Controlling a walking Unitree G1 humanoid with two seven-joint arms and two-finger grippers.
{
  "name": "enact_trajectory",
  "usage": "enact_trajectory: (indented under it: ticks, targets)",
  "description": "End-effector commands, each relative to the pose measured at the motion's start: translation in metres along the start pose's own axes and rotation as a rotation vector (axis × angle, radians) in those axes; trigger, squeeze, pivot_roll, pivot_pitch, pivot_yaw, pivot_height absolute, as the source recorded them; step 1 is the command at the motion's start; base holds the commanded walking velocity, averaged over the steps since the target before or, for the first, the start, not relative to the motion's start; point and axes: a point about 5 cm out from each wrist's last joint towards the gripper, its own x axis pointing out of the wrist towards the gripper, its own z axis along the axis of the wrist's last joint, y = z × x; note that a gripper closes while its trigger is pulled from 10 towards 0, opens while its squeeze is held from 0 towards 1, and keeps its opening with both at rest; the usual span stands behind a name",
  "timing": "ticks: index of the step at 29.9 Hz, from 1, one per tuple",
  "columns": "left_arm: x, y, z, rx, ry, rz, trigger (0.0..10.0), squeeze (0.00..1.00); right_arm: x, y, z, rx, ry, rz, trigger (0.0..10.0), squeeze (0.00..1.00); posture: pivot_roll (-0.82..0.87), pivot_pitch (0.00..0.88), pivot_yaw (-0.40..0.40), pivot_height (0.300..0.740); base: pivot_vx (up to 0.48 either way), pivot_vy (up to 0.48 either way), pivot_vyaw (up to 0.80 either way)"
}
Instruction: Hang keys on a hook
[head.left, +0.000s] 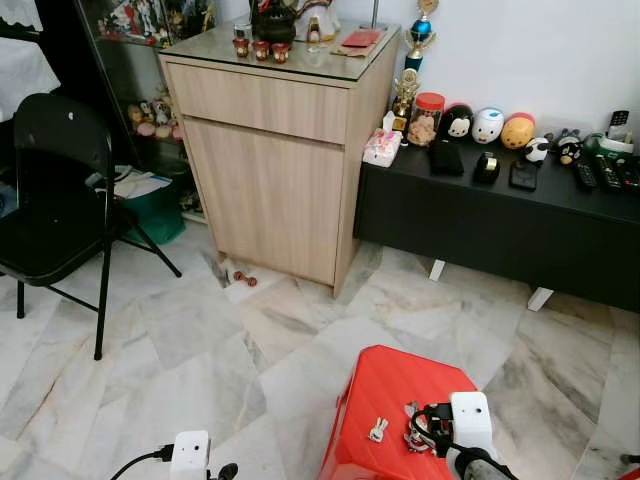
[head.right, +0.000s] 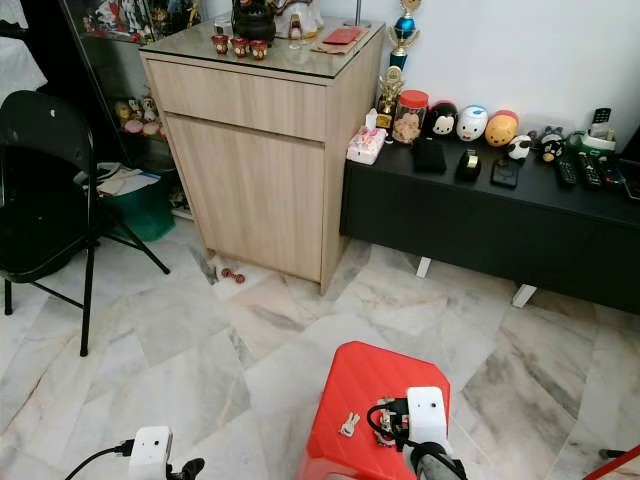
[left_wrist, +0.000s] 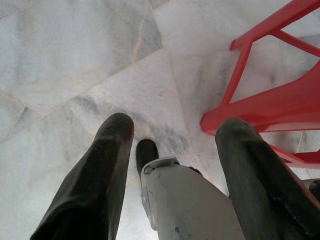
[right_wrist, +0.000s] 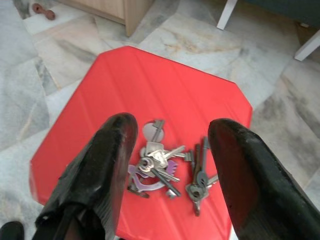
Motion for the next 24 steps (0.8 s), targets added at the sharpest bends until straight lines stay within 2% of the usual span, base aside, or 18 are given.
enact_trajectory:
  ticks: [1,3,10,14,24]
  targets:
    - [0.0,0.0,0.001,-0.004,-0.002,0.003,10.0,0.0,0.001,0.001,0.0,0.015,0.016,0.005,10.0,0.0,0.01,0.0,-0.068,0.706,0.0,0.0,0.0]
    - [0.0,0.0,0.0,-0.008,-0.001,0.005,10.0,0.0,0.001,0.0,-0.003,0.014,0.047,0.006,10.0,0.0,0.01,0.0,-0.068,0.706,0.0,0.0,0.0]
    - [0.0,0.0,0.0,-0.009,0.002,0.007,10.0,0.0,-0.002,-0.005,-0.006,0.026,0.042,0.019,10.0,0.0,0.01,0.0,-0.068,0.666,0.0,0.0,0.0]
    - [0.0,0.0,-0.001,-0.009,0.004,0.005,10.0,0.0,-0.005,-0.012,-0.009,0.057,0.035,0.01,10.0,0.0,0.01,0.0,-0.067,0.666,0.0,0.0,0.0]
    - [0.0,-0.001,-0.002,-0.007,0.012,0.003,10.0,0.0,0.0,-0.002,-0.003,0.038,0.042,0.058,10.0,0.0,0.01,0.0,-0.066,0.666,0.0,0.0,0.0]
